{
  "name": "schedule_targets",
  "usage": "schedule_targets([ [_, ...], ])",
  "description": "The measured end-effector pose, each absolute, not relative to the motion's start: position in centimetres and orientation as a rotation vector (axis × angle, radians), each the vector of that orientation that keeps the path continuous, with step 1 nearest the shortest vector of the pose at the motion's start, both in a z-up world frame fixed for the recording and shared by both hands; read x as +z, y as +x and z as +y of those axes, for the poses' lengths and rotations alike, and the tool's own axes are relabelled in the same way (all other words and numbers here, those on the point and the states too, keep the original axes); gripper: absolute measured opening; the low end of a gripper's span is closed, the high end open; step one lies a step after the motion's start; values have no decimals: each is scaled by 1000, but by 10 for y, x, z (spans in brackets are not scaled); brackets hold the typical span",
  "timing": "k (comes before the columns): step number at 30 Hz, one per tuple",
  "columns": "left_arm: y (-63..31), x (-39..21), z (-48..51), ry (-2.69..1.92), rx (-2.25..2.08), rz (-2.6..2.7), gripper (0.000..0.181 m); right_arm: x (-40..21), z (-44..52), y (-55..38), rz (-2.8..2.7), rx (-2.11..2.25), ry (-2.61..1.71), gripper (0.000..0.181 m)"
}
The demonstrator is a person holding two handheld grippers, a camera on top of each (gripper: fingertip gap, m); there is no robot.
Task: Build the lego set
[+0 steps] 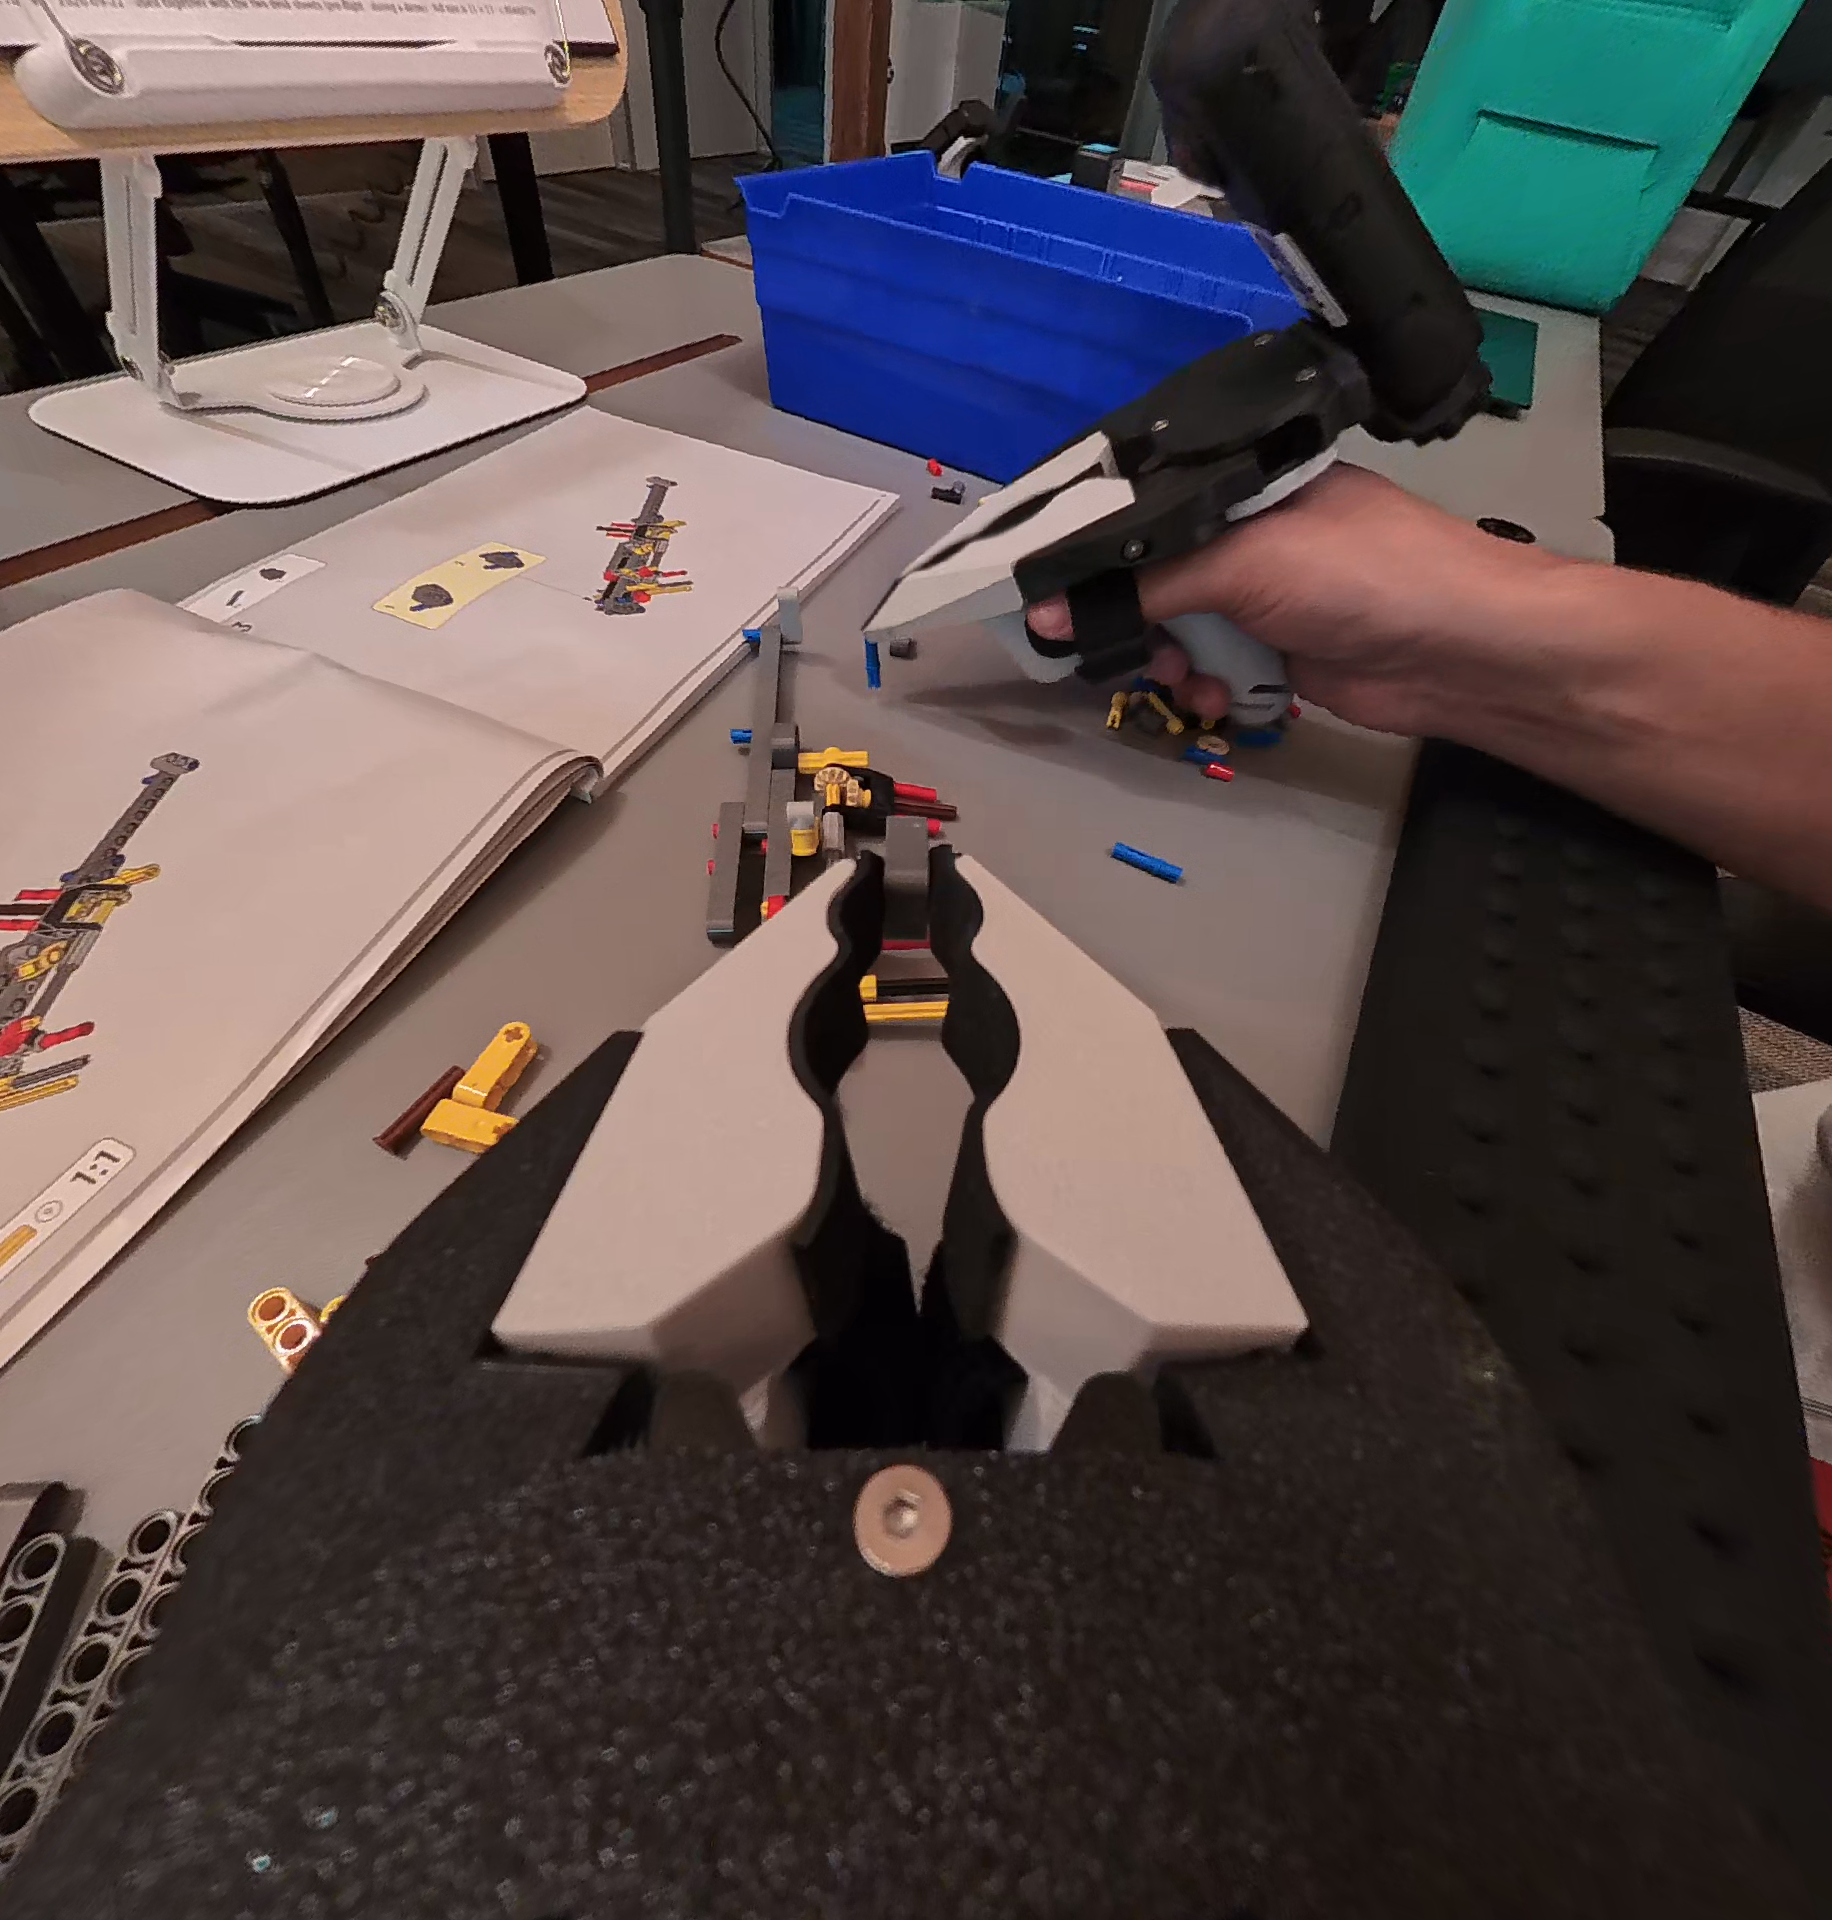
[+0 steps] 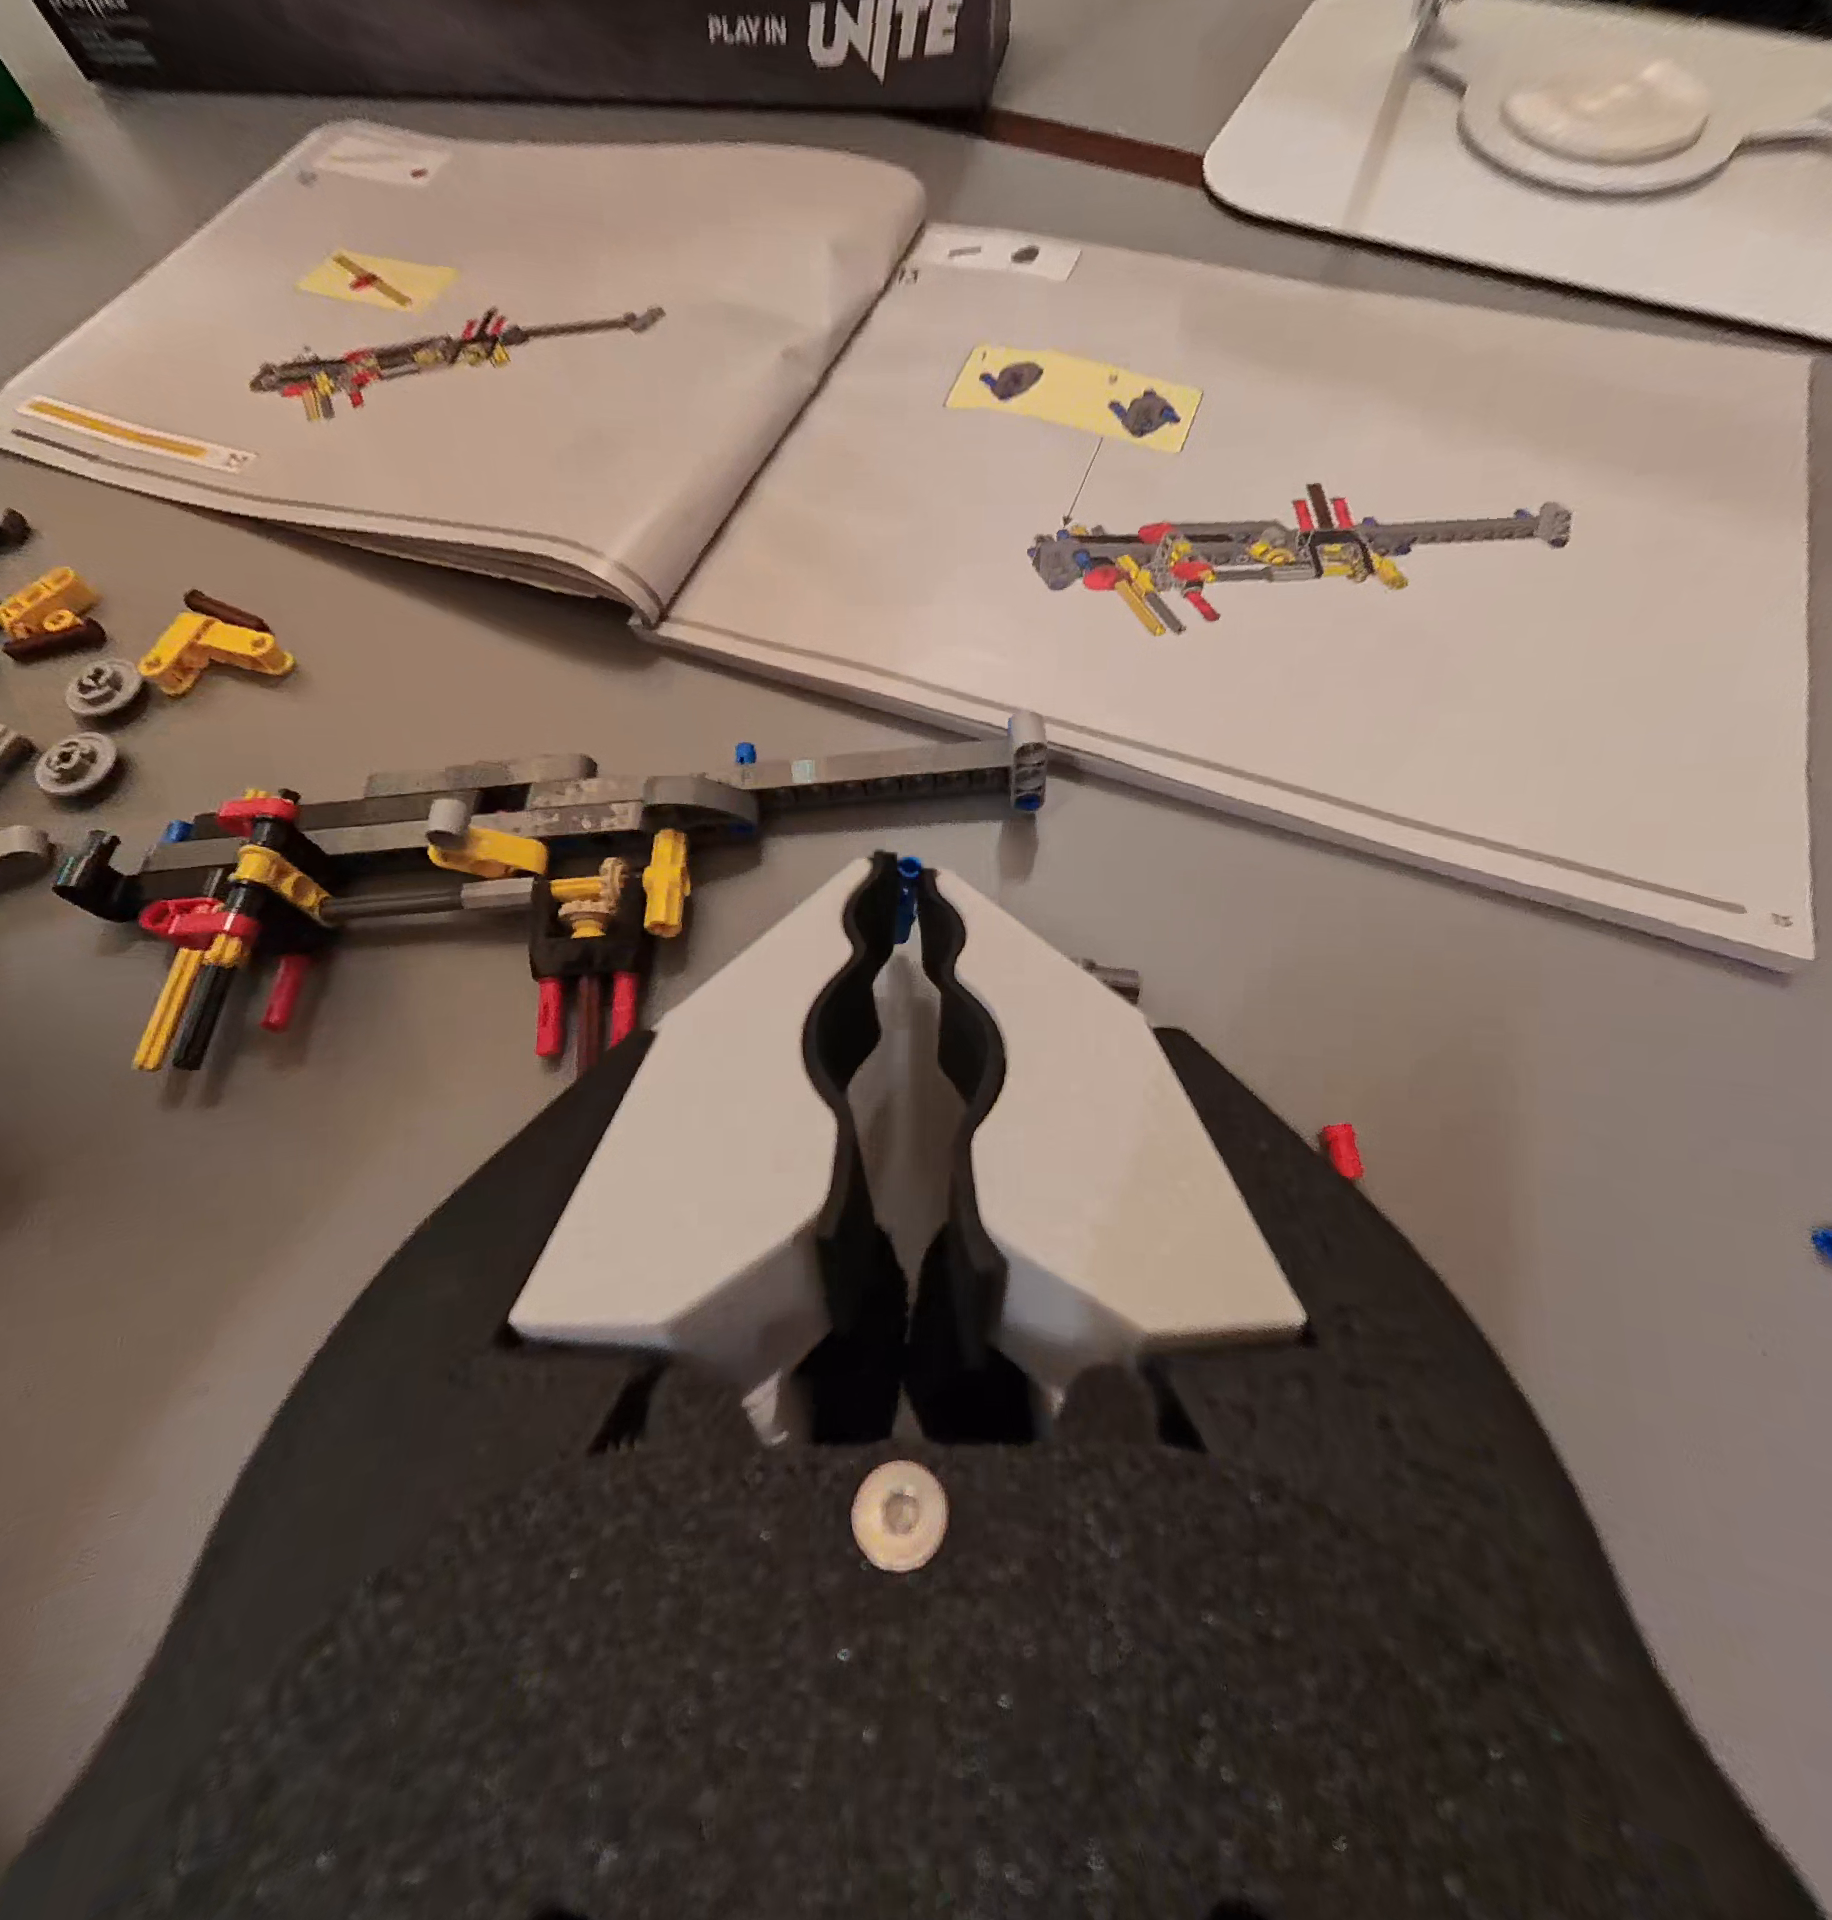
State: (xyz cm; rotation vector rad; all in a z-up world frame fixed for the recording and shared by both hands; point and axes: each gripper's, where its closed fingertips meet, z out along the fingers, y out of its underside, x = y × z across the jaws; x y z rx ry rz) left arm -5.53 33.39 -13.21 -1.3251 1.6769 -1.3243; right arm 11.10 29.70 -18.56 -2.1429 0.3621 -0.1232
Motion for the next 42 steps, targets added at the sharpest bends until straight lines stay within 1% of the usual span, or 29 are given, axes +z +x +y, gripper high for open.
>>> schedule_targets([
  [19,-55,-134,333,-1320,-1310,1684,7,-191,290,106,310,-211,-2241,2],
  [42,-56,-135,332,-1310,-1297,1695,7,-194,280,101,331,-165,-2256,3],
])
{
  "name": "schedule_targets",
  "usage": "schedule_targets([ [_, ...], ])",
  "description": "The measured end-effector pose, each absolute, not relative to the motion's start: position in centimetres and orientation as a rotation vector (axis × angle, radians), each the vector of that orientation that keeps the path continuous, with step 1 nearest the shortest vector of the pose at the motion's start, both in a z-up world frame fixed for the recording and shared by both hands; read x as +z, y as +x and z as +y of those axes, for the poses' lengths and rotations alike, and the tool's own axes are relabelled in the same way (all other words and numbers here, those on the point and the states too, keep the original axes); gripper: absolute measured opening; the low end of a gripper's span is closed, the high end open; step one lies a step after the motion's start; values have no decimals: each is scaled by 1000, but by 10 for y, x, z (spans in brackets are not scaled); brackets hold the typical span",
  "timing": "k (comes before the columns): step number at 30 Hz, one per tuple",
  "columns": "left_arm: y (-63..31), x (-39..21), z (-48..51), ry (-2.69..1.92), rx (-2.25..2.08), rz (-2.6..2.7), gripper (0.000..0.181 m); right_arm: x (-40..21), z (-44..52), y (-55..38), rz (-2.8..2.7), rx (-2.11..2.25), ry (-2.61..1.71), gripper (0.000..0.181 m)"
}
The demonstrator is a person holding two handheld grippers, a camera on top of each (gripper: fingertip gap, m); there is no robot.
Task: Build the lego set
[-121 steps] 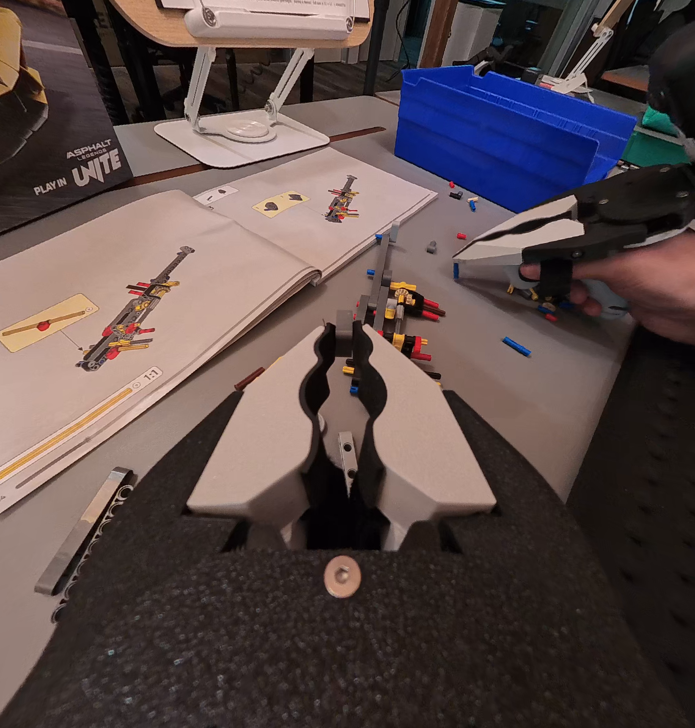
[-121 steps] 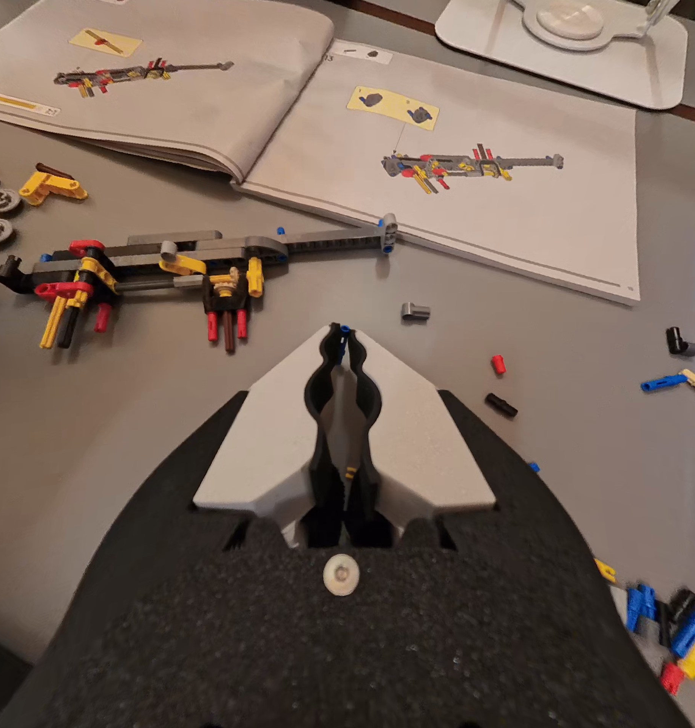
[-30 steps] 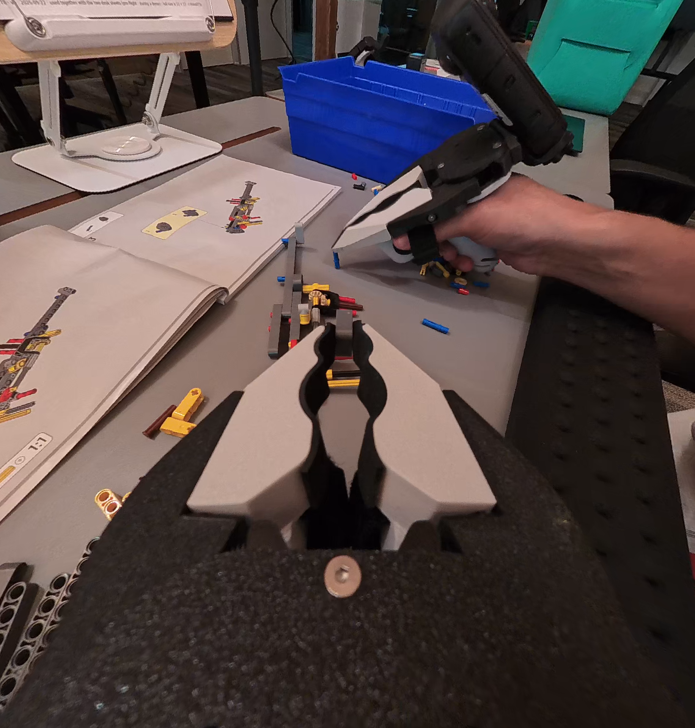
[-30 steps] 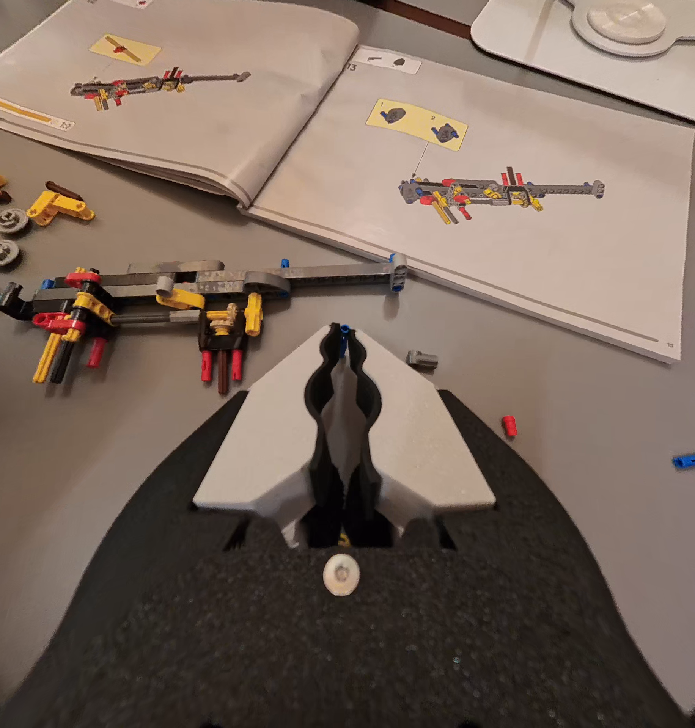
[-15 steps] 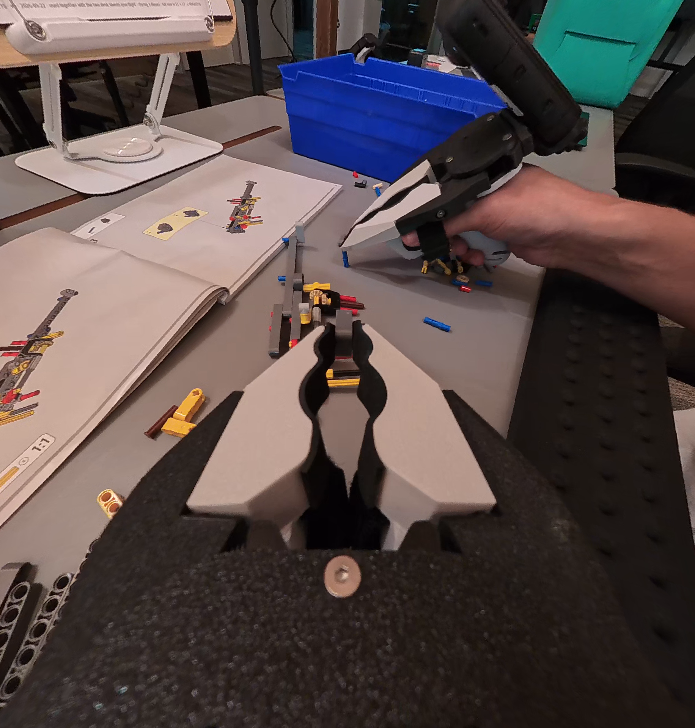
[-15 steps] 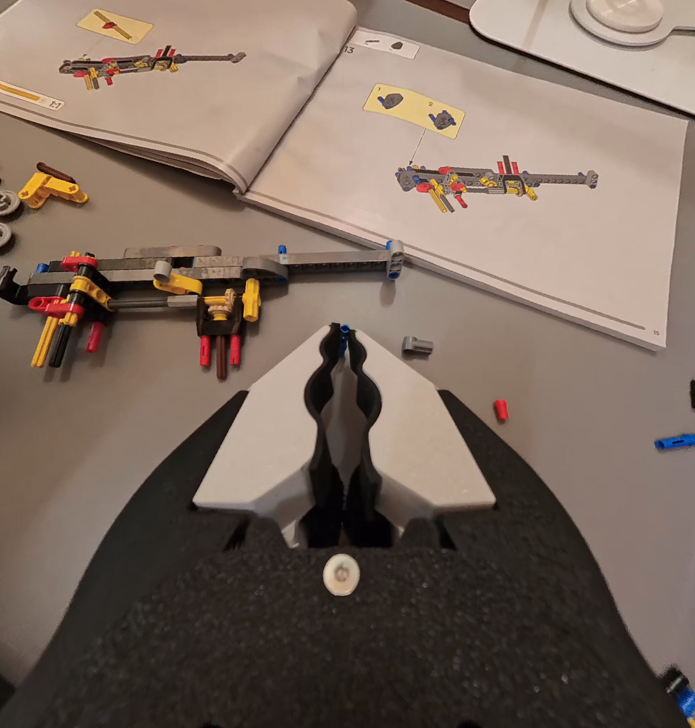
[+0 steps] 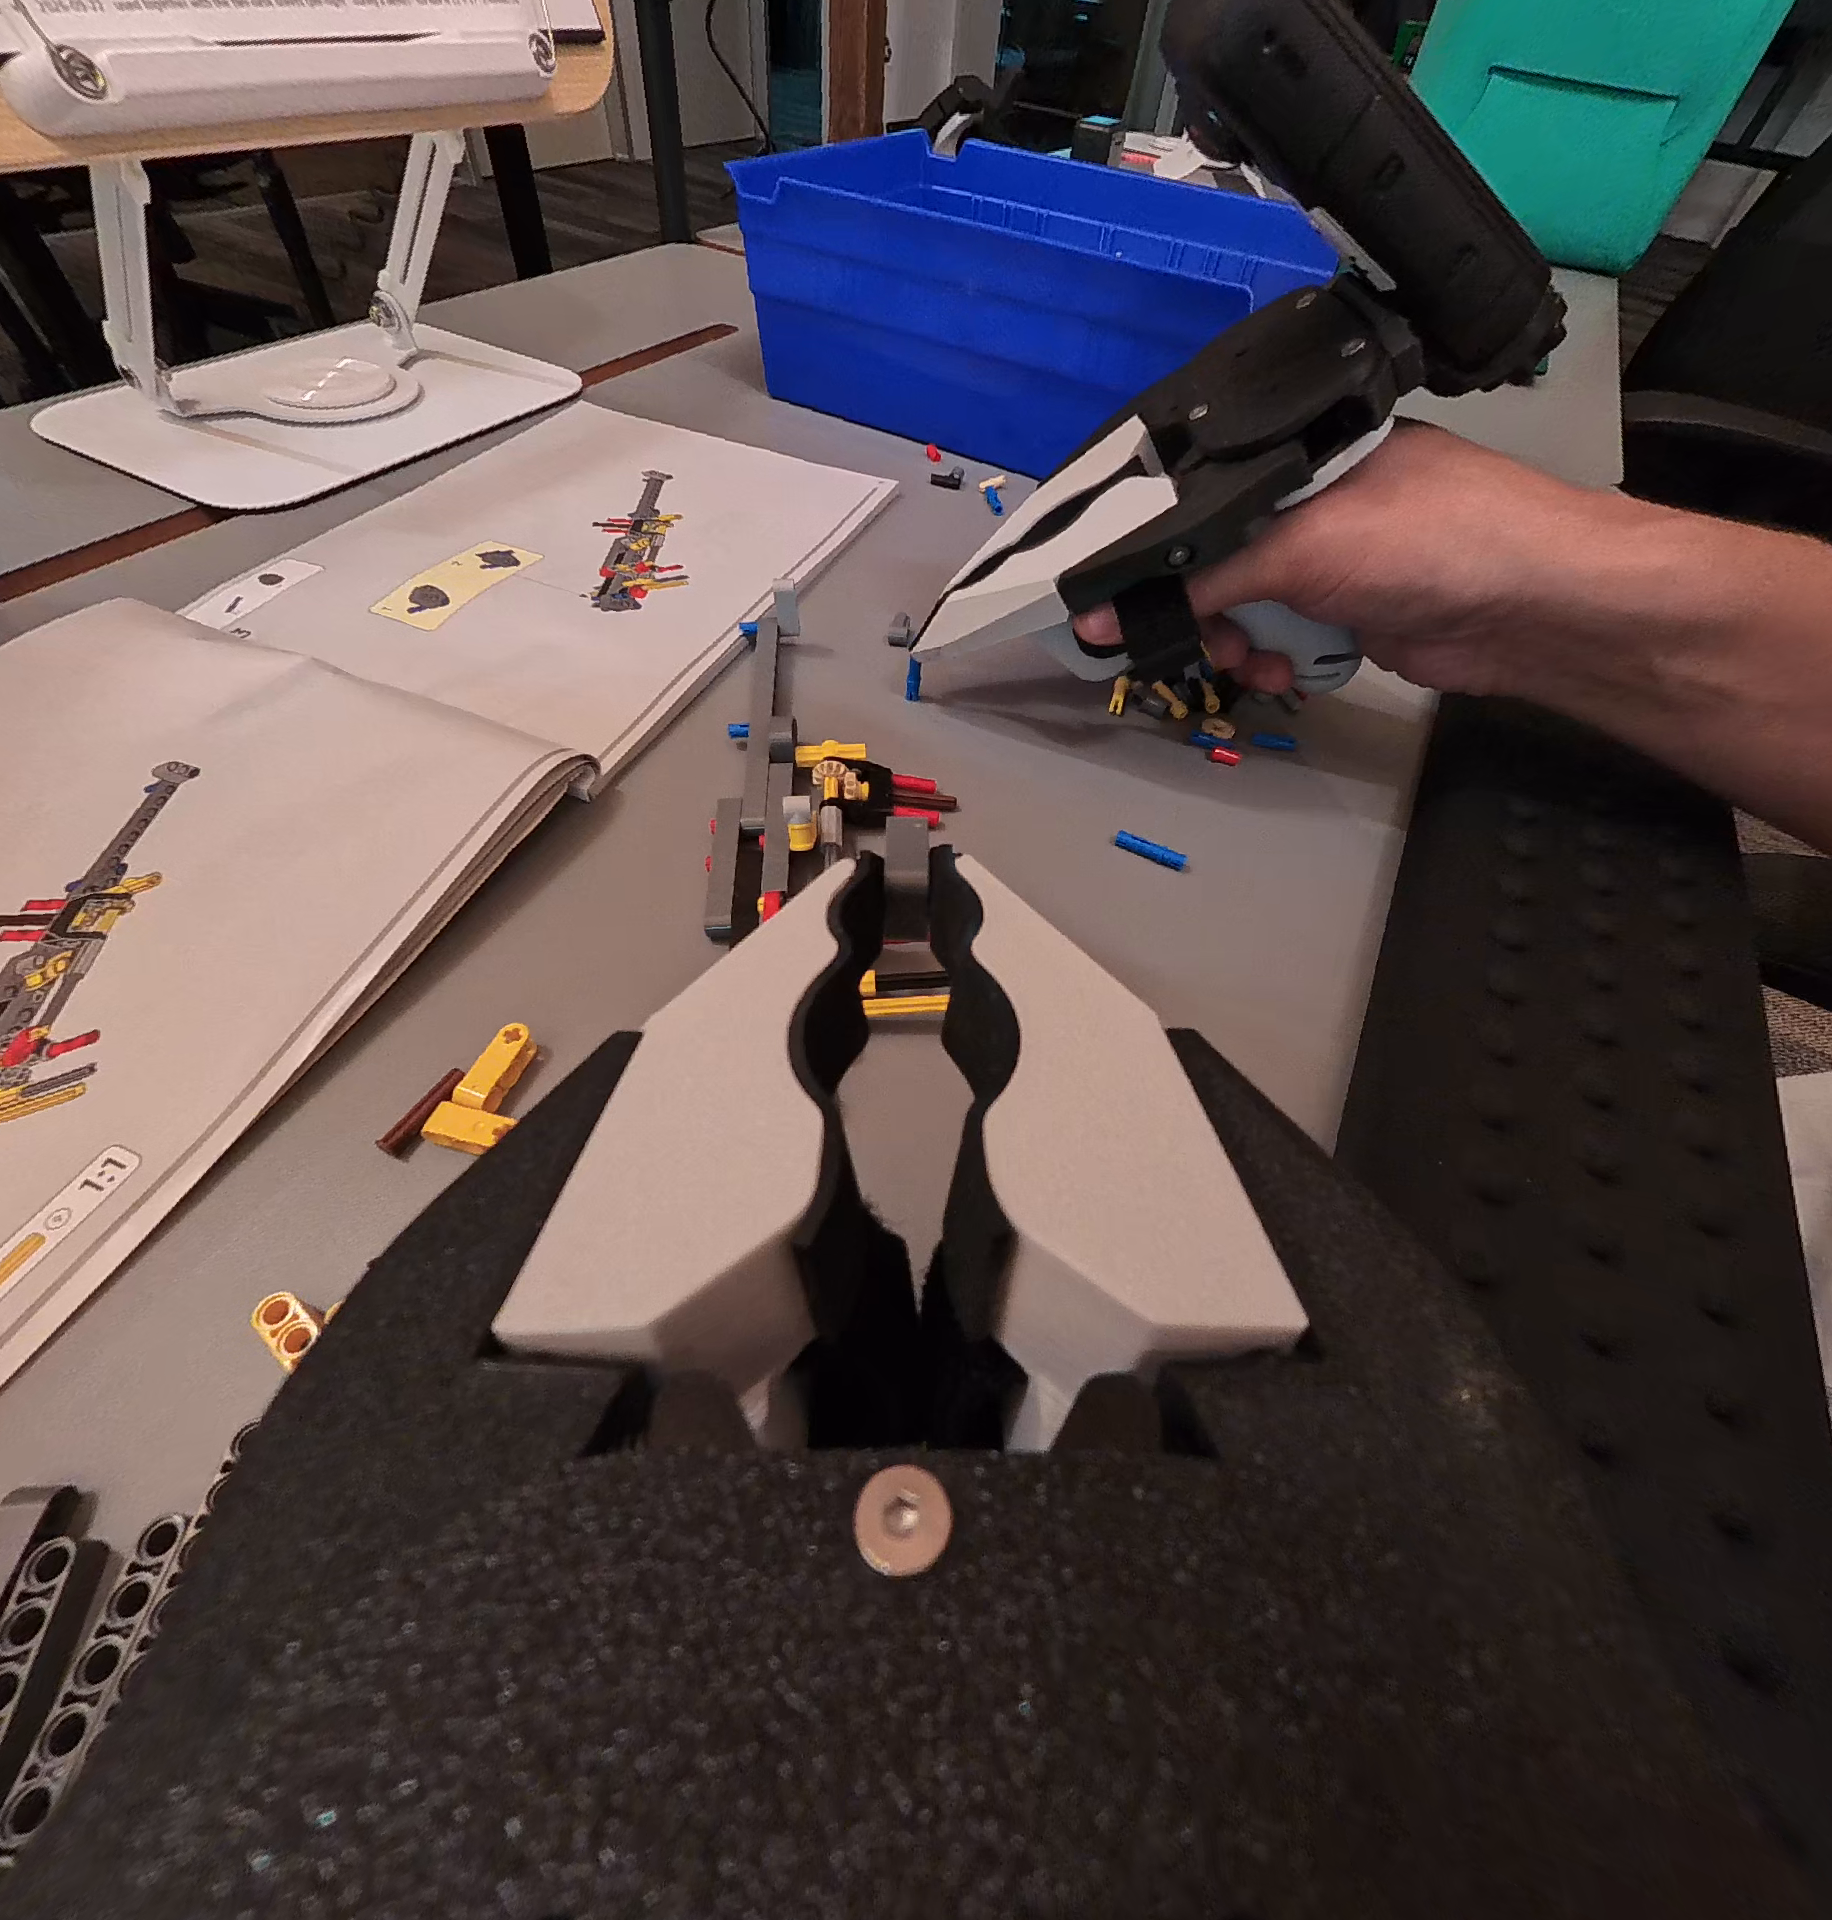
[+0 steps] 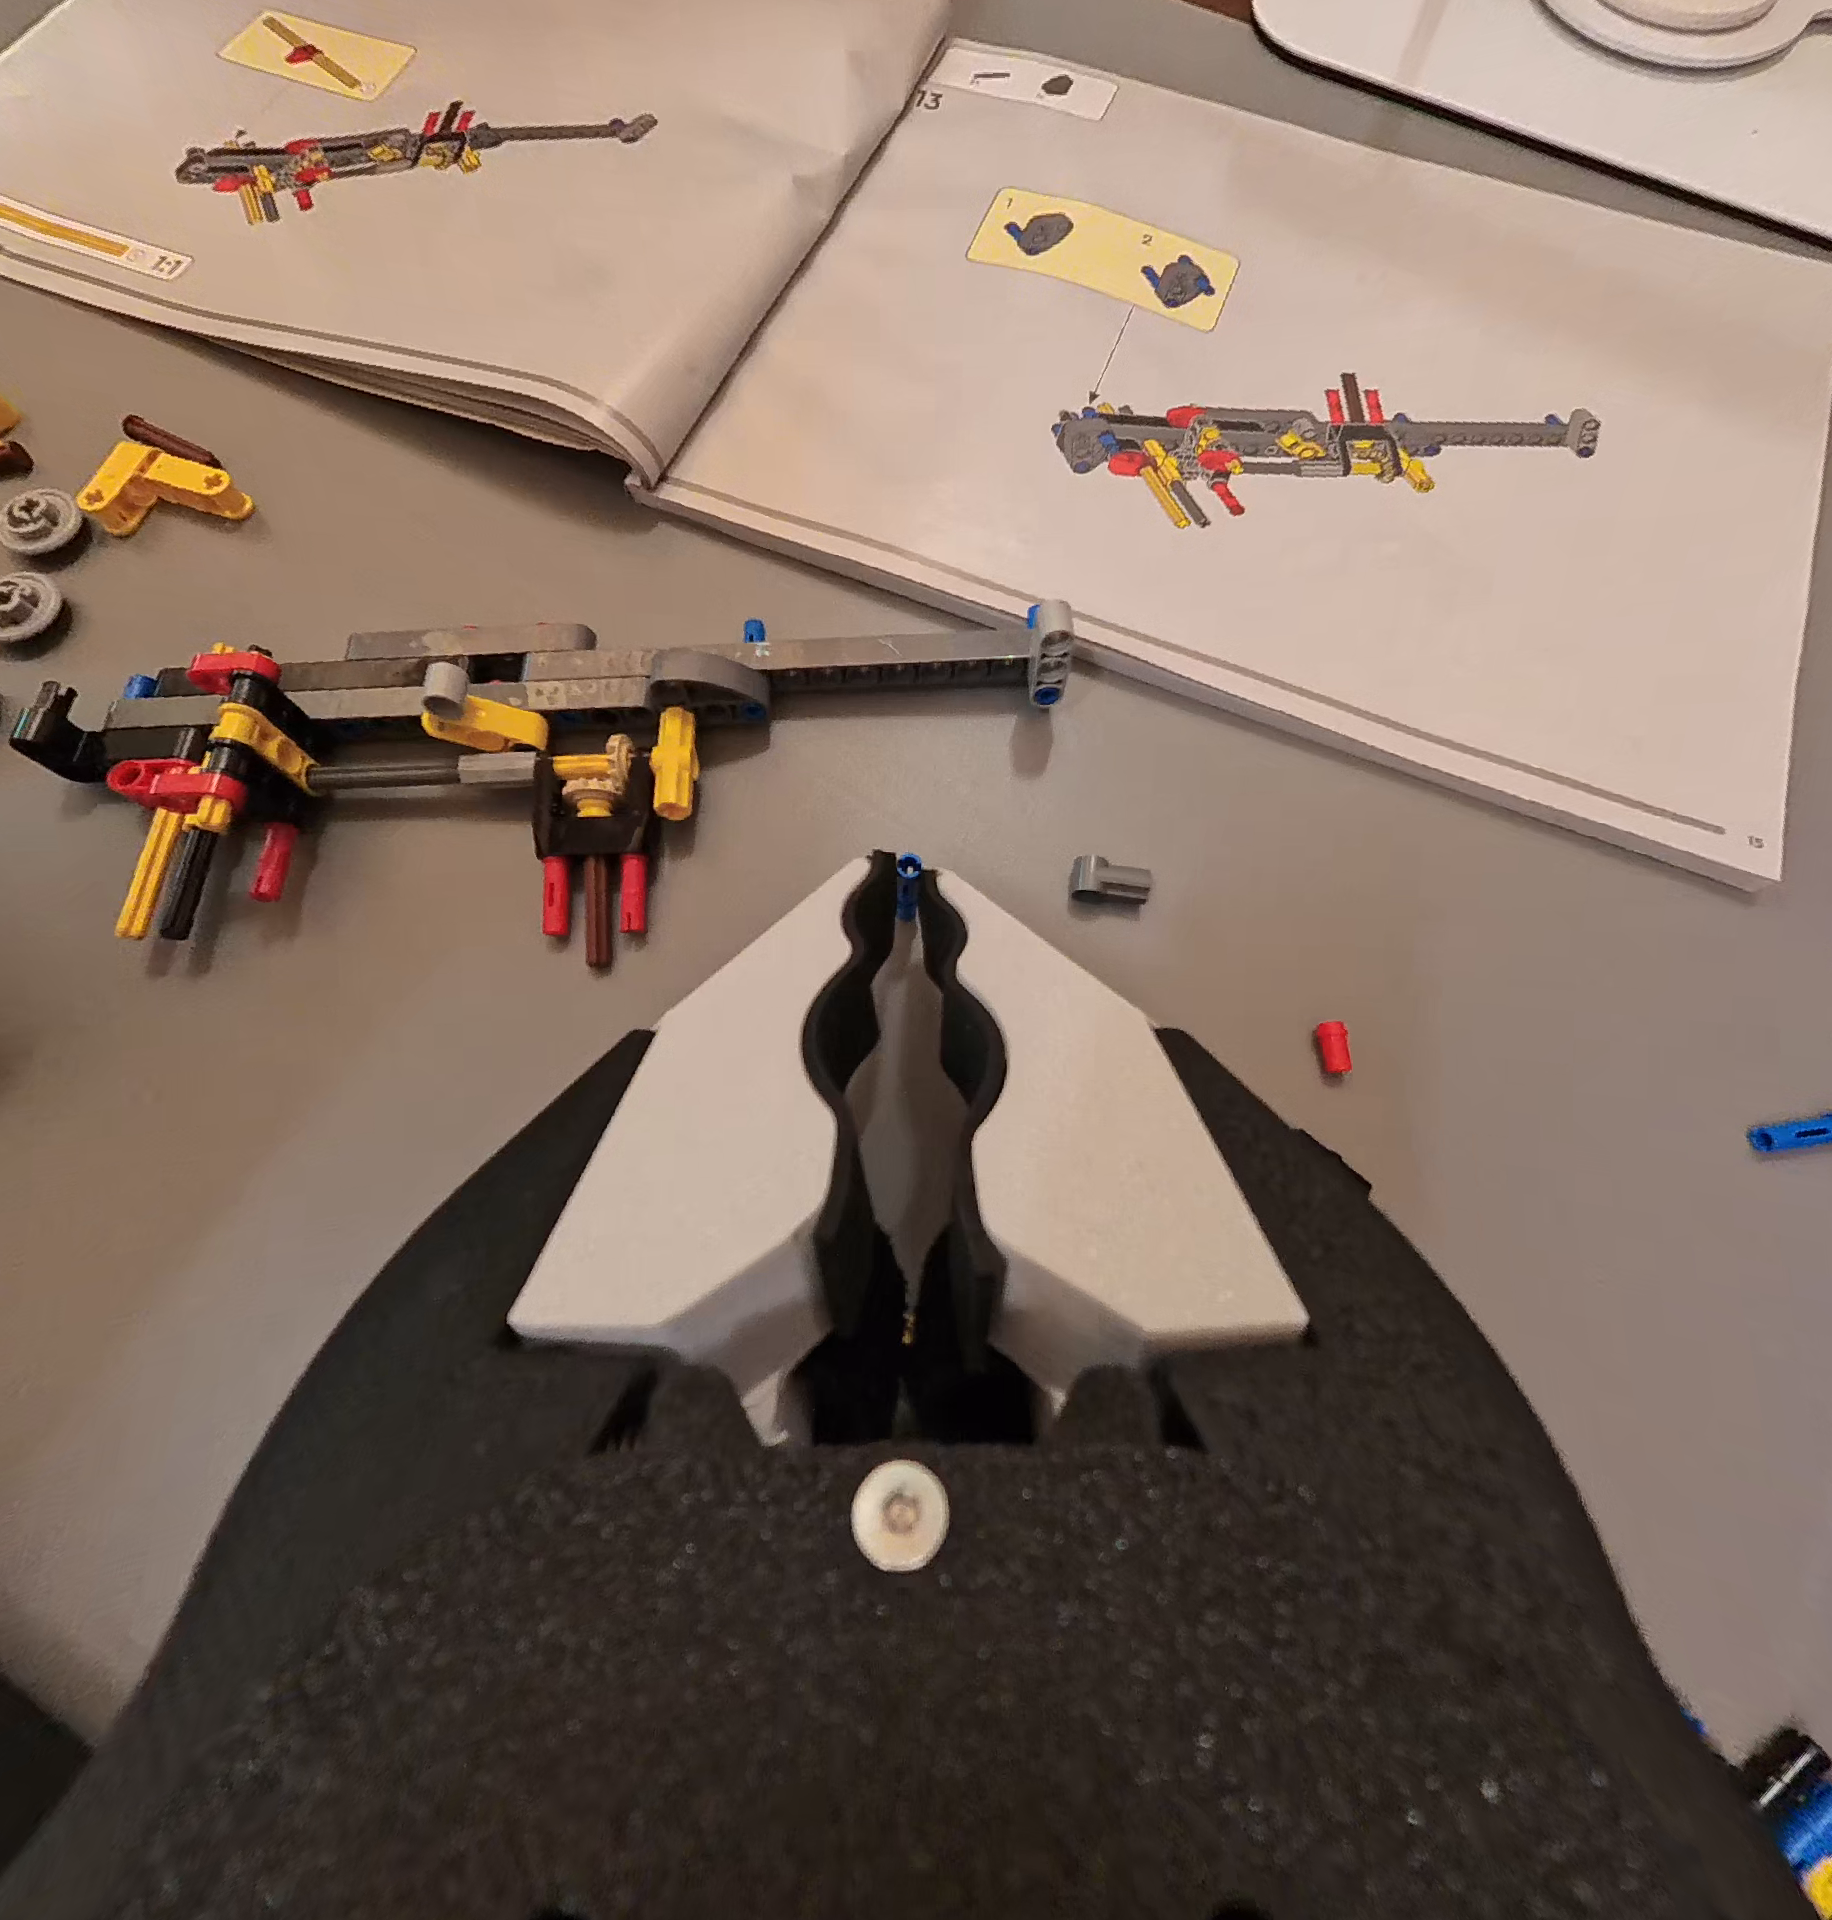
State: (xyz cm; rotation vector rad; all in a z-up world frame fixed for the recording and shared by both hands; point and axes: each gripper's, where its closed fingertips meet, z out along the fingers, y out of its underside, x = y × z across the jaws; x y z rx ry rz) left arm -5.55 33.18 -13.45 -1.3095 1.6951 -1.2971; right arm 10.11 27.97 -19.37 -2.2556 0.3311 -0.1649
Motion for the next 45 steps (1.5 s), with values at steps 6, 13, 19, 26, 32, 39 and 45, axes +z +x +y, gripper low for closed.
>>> schedule_targets([
  [6,-55,-135,332,-1309,-1298,1697,7,-196,278,100,329,-150,-2266,7],
  [13,-55,-135,331,-1311,-1298,1700,7,-194,272,98,303,-103,-2337,15],
  [19,-56,-133,331,-1315,-1322,1689,7,-170,265,90,-262,35,-2565,27],
  [26,-56,-135,332,-1319,-1312,1693,7,-179,278,99,-938,-16,-2628,25],
  [32,-56,-135,332,-1319,-1308,1695,7,-195,277,96,-1129,63,-2670,25],
  [39,-55,-135,332,-1320,-1311,1697,7,-202,280,97,-1180,35,-2668,20],
  [45,-56,-136,332,-1322,-1310,1699,7,-207,278,97,-1195,42,-2678,15],
])
